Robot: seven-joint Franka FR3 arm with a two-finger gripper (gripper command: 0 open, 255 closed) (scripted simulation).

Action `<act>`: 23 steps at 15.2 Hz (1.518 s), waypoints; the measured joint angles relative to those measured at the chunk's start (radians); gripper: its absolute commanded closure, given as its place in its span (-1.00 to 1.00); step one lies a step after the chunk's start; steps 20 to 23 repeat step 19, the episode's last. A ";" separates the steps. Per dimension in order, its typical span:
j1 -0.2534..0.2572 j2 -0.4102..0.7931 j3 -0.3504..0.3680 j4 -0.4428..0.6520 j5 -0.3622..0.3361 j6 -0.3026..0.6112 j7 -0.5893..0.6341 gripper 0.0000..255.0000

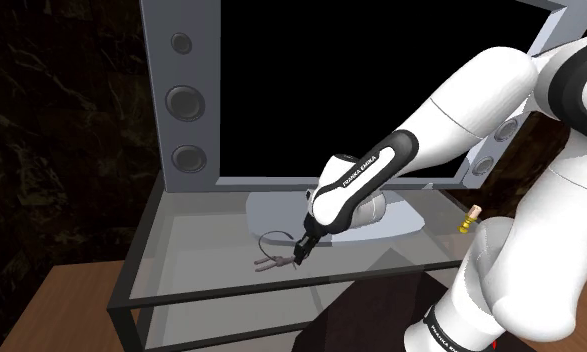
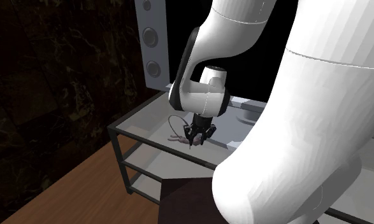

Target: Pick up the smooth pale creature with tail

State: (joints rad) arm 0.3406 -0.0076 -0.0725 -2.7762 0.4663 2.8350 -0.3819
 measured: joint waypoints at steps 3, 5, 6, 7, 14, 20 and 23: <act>0.000 0.000 0.000 0.000 0.000 0.000 0.000 1.00; -0.004 -0.022 -0.003 -0.001 -0.031 -0.018 0.026 1.00; -0.008 -0.036 -0.004 -0.002 -0.049 -0.030 0.040 1.00; -0.012 -0.057 -0.004 -0.005 -0.071 -0.046 0.060 1.00; -0.045 -0.178 0.006 -0.006 -0.179 -0.161 0.152 1.00; -0.064 -0.248 0.013 0.006 -0.222 -0.241 0.189 1.00; -0.064 -0.248 0.013 0.006 -0.222 -0.241 0.189 1.00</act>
